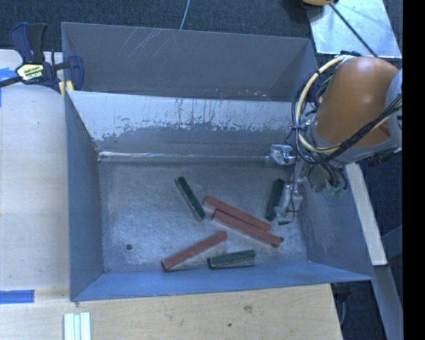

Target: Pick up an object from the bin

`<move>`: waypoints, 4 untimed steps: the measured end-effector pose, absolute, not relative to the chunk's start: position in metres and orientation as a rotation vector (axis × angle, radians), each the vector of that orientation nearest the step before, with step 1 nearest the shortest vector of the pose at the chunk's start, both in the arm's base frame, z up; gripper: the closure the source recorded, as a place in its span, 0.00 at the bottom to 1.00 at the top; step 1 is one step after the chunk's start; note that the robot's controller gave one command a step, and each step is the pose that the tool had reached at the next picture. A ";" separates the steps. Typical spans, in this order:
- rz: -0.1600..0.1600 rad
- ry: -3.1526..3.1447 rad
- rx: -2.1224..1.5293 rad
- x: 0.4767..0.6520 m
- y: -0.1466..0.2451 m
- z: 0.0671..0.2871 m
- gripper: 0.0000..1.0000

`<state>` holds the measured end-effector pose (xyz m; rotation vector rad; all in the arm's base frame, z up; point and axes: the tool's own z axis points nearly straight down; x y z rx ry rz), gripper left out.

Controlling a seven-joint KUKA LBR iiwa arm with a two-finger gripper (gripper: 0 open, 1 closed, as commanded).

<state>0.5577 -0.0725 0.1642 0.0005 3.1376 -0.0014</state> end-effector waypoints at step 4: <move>-0.001 3.133 -0.239 0.538 -0.051 0.087 1.00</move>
Offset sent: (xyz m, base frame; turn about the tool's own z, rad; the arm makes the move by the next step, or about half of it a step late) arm -0.0257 0.0224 -0.0942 -0.0174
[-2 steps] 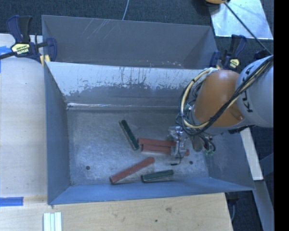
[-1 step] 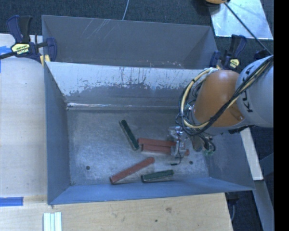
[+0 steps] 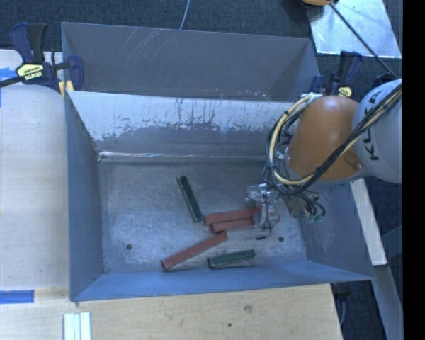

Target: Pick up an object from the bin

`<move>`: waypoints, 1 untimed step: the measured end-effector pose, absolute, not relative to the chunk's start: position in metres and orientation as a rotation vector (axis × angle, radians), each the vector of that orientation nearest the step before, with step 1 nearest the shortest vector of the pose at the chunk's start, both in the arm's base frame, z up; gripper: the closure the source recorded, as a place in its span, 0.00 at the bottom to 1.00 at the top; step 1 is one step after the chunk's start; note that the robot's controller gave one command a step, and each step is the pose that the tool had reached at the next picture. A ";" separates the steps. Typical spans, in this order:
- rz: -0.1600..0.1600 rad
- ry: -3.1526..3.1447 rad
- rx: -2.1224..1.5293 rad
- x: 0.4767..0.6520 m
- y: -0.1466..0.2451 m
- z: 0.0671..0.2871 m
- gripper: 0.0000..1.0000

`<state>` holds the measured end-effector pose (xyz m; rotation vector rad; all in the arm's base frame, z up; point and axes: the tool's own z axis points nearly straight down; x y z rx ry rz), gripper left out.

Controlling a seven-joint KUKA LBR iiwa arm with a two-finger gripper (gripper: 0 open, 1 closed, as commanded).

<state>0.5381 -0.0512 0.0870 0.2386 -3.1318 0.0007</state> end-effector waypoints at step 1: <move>-0.004 -3.104 0.534 0.515 -0.049 0.177 1.00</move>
Offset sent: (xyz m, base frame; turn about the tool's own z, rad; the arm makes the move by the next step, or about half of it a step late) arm -0.0440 -0.0558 0.1202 -0.0927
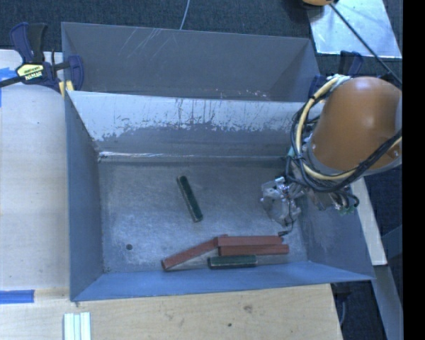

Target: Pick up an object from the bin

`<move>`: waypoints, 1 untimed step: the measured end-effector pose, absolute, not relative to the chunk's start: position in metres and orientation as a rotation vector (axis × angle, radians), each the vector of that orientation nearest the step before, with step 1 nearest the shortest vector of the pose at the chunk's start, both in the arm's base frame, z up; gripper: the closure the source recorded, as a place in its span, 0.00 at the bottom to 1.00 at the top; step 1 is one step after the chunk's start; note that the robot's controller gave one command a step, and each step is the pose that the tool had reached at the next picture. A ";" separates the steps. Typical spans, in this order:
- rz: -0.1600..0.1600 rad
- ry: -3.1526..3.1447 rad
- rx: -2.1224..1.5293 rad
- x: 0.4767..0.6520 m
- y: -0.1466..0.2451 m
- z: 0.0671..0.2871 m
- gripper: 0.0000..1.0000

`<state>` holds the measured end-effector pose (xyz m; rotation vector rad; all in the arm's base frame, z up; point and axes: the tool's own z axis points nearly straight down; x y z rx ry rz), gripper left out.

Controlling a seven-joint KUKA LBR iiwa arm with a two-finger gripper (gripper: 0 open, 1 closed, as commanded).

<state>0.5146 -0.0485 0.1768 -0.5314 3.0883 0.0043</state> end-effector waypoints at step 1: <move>-0.002 3.115 -0.379 0.495 -0.108 0.207 0.00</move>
Offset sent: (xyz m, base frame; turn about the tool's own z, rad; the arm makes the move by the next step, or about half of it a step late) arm 0.0000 0.0000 0.0000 0.0000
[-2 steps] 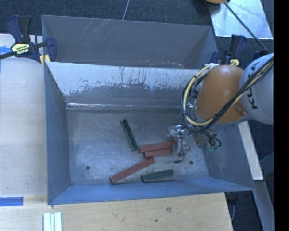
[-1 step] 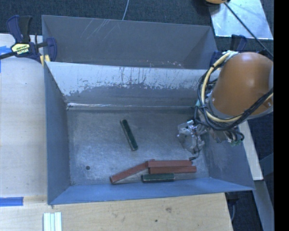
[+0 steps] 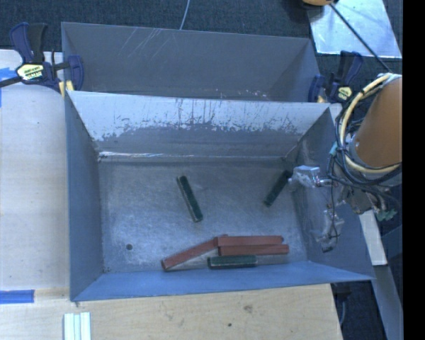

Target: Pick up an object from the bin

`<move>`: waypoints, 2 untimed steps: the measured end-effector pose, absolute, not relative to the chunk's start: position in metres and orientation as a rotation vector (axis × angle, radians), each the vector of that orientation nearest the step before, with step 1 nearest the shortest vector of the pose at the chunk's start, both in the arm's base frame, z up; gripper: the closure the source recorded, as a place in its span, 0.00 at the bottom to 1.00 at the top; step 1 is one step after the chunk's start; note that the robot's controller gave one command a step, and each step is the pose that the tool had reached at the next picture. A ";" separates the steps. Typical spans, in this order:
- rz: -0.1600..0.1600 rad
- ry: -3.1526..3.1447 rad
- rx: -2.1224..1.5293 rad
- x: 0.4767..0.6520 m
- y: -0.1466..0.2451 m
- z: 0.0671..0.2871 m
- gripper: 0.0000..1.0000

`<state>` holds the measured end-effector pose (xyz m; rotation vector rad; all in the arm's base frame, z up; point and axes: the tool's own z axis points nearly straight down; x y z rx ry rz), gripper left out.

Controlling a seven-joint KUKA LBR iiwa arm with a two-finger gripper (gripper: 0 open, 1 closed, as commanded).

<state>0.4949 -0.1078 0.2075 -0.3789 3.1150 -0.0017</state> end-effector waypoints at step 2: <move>-0.003 3.077 -0.604 0.550 -0.056 0.118 0.00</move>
Offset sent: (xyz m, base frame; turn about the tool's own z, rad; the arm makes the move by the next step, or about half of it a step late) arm 0.0556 0.0552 -0.0961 -0.1564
